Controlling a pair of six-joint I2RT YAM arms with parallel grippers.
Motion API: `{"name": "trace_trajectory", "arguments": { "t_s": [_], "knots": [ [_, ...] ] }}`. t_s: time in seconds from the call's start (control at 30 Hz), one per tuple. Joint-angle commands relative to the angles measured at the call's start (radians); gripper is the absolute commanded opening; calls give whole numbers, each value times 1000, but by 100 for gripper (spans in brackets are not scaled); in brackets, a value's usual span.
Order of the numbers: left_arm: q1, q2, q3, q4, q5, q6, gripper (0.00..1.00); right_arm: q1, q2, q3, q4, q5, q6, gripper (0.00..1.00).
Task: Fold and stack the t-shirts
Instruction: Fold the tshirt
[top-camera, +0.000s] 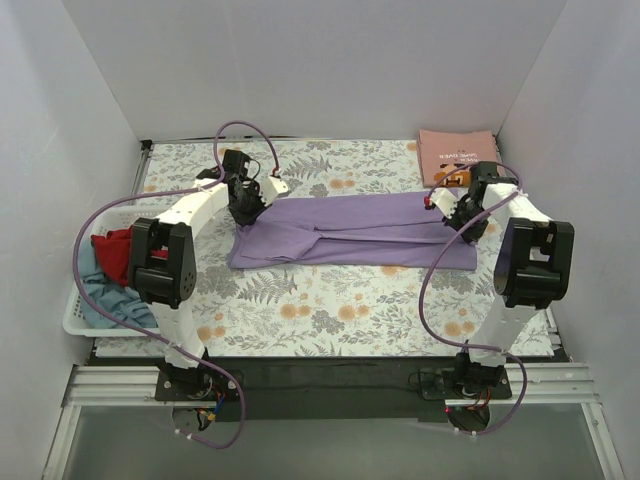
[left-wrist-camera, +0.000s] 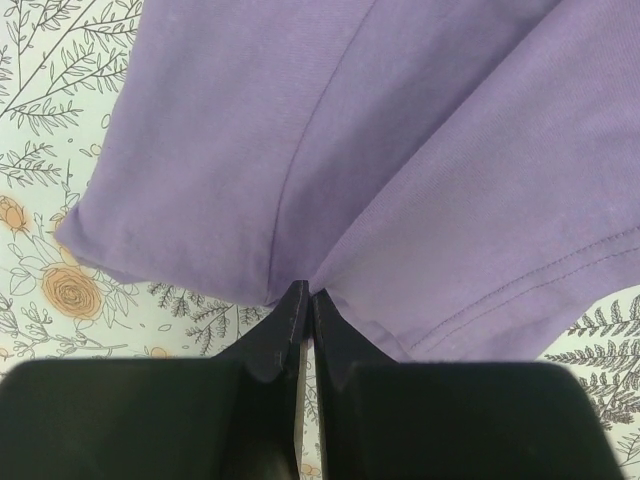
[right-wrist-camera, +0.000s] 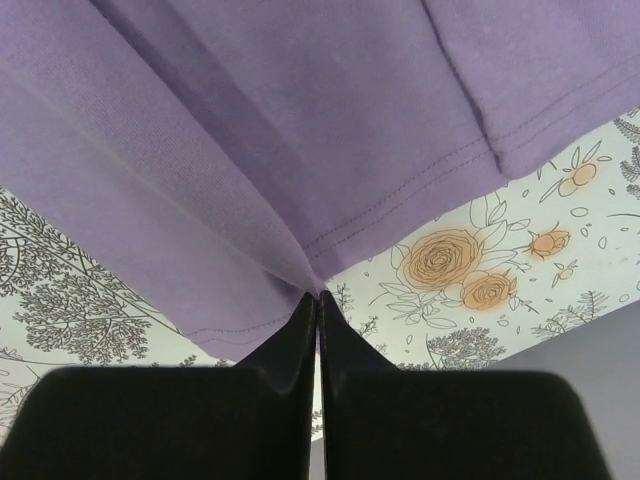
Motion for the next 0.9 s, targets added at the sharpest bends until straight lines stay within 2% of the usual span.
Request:
{"name": "trace_trajectory", "arguments": {
  "t_s": [0.0,0.87],
  "knots": [
    [6,-2,41,25,-4,13,0,-9,15,51,-20,0,-48,1],
    [20,-7,15,28,-27,27,0,4,88,129,-23,27,-45,1]
  ]
}}
